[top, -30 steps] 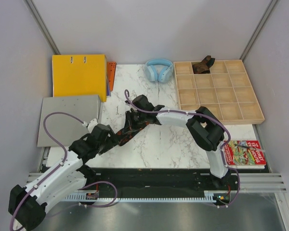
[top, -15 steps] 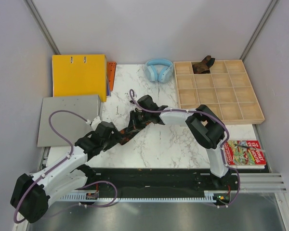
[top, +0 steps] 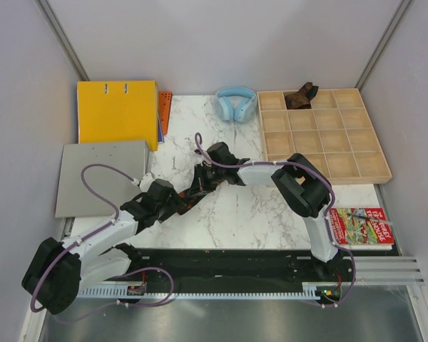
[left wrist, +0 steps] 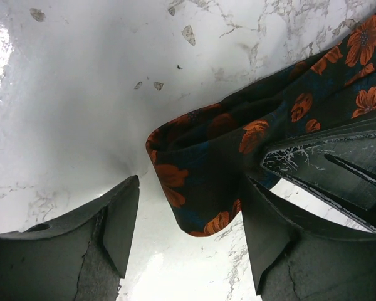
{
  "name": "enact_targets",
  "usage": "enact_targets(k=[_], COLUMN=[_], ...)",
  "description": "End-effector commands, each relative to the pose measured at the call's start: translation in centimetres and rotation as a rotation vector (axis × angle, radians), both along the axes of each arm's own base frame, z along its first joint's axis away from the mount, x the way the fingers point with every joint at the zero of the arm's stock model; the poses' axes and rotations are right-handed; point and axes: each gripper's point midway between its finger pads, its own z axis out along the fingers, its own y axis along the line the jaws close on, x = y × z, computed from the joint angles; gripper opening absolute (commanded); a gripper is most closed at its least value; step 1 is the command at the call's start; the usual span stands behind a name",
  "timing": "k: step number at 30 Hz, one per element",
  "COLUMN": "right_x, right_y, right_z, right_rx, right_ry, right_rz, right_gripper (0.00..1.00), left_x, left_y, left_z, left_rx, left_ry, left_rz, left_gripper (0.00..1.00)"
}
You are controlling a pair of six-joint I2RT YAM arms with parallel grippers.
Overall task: Roll the ties
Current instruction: Roll the tie at the center of the board.
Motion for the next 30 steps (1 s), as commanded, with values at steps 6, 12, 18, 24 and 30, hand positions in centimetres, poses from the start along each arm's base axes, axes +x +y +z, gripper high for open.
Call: enact_targets(k=[6,12,18,24,30], right_x=[-0.2,-0.2,-0.6,-0.9,-1.1], right_y=[-1.2,-1.4,-1.6,-1.8,-1.6], right_z=[-3.3,-3.9,-5.0,-5.5,-4.0], right_rx=[-0.033,-0.036,-0.041,-0.041,-0.026], right_ry=[0.039,0.051,0.072,0.09,0.083], right_rz=[-0.015,-0.02,-0.027,-0.034,-0.053], right_gripper=[0.0,0.0,0.0,0.0,0.0], left_x=[0.8,0.9,1.3,1.8,1.0], left_y=[-0.5,-0.6,-0.8,-1.3,-1.0], left_z=[-1.5,-2.8,-3.0,-1.9,0.5], left_rx=[-0.034,-0.005,0.013,0.024,0.057], left_ry=[0.027,0.074,0.076,0.049,0.057], left_rz=[0.064,0.061,0.05,-0.008,-0.052], left_gripper=[0.66,0.58,0.42,0.13,0.08])
